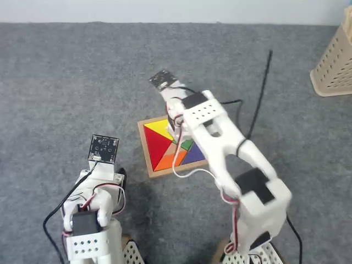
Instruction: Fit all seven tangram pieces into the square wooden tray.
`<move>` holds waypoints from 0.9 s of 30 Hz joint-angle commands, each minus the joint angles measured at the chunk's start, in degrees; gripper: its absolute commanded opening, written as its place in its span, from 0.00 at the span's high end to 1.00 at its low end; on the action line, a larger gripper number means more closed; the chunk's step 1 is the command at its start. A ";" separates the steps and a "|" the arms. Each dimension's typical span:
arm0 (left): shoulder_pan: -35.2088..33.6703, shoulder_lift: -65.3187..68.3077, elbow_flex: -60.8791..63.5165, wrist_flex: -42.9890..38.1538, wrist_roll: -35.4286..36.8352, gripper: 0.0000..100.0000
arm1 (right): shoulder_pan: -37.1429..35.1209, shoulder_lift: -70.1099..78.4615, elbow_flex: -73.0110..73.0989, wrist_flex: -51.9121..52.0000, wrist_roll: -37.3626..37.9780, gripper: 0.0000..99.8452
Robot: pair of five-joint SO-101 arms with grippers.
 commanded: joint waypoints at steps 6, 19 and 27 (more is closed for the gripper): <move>0.09 -0.35 -0.66 0.26 -0.26 0.83 | 1.63 -26.86 21.01 -6.99 -0.97 0.99; 0.09 -0.35 -0.66 0.26 -0.26 0.83 | 13.76 -55.16 55.38 -6.64 -0.97 0.99; 0.09 -0.35 -0.66 0.26 -0.26 0.83 | 30.90 -76.53 69.36 -7.16 -0.88 0.99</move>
